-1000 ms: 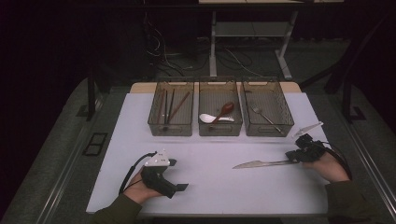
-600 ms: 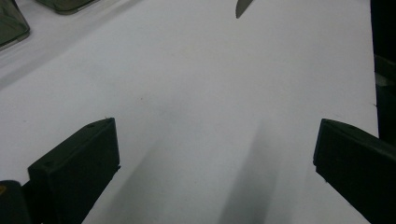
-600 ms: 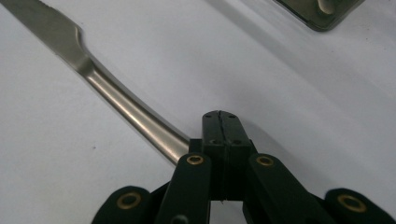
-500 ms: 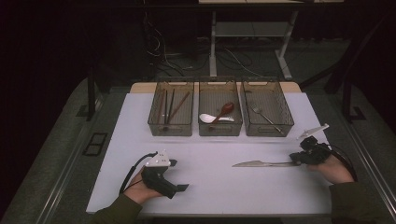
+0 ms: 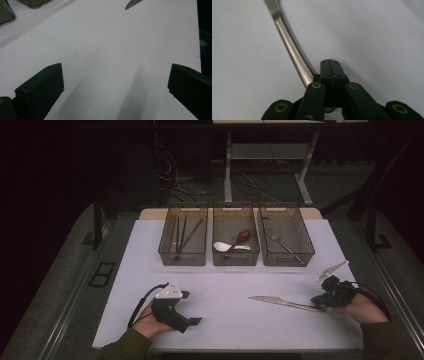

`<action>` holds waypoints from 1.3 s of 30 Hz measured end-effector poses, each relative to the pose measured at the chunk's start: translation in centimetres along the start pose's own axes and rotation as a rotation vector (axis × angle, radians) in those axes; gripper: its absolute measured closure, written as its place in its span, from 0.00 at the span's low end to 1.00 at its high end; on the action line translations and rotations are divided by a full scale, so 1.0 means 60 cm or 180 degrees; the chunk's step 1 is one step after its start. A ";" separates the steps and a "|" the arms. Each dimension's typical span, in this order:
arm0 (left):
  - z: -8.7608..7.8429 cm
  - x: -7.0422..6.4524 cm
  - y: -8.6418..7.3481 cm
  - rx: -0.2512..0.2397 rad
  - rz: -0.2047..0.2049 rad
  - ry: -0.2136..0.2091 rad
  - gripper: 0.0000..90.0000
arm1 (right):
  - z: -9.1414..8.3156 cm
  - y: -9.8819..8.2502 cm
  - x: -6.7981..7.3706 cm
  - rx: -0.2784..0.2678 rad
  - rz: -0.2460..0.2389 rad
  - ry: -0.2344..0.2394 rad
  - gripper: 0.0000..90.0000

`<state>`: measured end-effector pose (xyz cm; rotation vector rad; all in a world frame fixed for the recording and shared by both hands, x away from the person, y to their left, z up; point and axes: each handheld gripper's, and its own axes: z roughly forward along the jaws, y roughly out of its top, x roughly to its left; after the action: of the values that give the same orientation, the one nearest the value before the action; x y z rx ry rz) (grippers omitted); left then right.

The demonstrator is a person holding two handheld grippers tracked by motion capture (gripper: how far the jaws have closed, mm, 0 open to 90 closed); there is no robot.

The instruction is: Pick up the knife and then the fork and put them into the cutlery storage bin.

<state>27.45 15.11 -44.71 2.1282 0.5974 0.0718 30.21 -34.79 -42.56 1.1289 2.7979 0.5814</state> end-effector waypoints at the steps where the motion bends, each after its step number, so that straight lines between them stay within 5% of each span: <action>1: 0.000 0.000 0.000 -0.0001 -0.0001 0.0000 0.00 | -0.001 -0.001 0.004 0.0030 -0.0031 0.0014 1.00; 4: 0.001 0.000 0.000 0.0002 0.0004 -0.0001 0.00 | -0.002 -0.002 0.008 0.0034 -0.0088 0.0028 0.98; 8: 0.001 0.000 0.000 0.0004 0.0006 0.0000 0.00 | -0.012 0.009 0.014 -0.0018 -0.0180 0.0115 0.82; 16: 0.000 0.000 0.000 -0.0003 -0.0006 0.0007 0.00 | -0.012 0.051 0.057 0.0071 -0.0631 0.0079 0.65; 29: 0.000 0.000 0.000 -0.0005 -0.0001 0.0007 0.00 | 0.010 0.082 0.085 0.0306 -0.1162 0.0212 0.69; 39: 0.001 0.000 0.000 0.0009 0.0002 0.0003 0.00 | 0.026 0.094 0.083 0.0524 -0.1196 0.0157 0.79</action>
<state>27.49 15.09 -44.77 2.1311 0.5977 0.0725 30.60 -27.21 -41.53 0.5837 3.0325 0.3520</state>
